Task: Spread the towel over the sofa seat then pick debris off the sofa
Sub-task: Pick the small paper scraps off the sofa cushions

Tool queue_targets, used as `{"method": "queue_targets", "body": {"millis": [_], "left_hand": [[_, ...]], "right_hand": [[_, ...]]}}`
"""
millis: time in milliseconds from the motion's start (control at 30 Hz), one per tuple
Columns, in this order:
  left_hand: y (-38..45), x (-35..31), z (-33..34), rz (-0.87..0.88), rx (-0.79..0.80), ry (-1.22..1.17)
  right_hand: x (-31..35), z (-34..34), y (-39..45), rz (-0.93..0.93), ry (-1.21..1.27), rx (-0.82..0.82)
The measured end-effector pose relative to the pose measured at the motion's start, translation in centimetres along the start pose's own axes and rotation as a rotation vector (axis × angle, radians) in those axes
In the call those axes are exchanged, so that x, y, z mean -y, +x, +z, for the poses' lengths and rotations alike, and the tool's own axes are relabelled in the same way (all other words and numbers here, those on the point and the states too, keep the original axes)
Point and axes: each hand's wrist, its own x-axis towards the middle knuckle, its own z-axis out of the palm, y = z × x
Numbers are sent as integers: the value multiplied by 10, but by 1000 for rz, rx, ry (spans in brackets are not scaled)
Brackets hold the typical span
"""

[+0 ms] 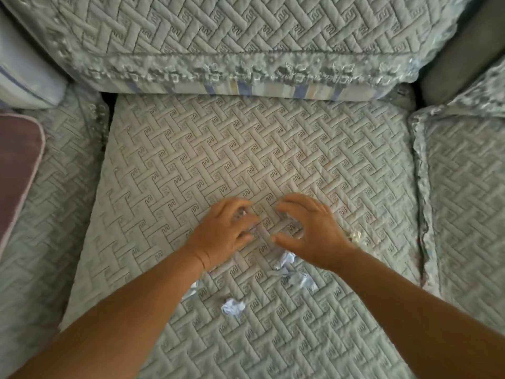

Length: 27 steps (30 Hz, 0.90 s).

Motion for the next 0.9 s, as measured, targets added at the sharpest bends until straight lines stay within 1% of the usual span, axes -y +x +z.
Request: {"method": "queue_targets", "body": {"millis": [67, 167, 200, 267, 367, 467, 533, 600, 667, 733, 800, 833, 900], "left_hand": [[6, 1, 2, -22, -62, 14], [11, 1, -6, -84, -33, -72], [14, 3, -12, -128, -31, -117], [5, 8, -21, -211, -94, -186], [-28, 23, -20, -297, -226, -245], [-73, 18, -7, -367, -277, -323], [-92, 1, 2, -385, -316, -467], [-104, -23, 10, -348, -314, -573], [-112, -43, 20, -257, -254, -522], [-121, -58, 33, -186, -135, -377], [-127, -62, 48, -195, -51, -219], [-127, -62, 53, -200, -59, -155], [-120, -57, 60, -192, -134, -104]], "right_hand": [[11, 12, -7, -6, -9, 1], [28, 31, -19, -32, -47, 28], [30, 33, -20, -53, -72, 12], [34, 36, -26, -46, -132, -61], [26, 30, -31, 133, -187, -200], [11, 31, -36, 327, -154, -234], [11, 38, -39, 370, -76, -251], [24, 50, -43, 352, -15, -275], [41, 63, -46, 297, 39, -275], [57, 78, -49, 254, 31, -270], [62, 87, -46, 265, -32, -247], [62, 88, -43, 280, -74, -223], [60, 86, -33, 277, -169, -190]]}}
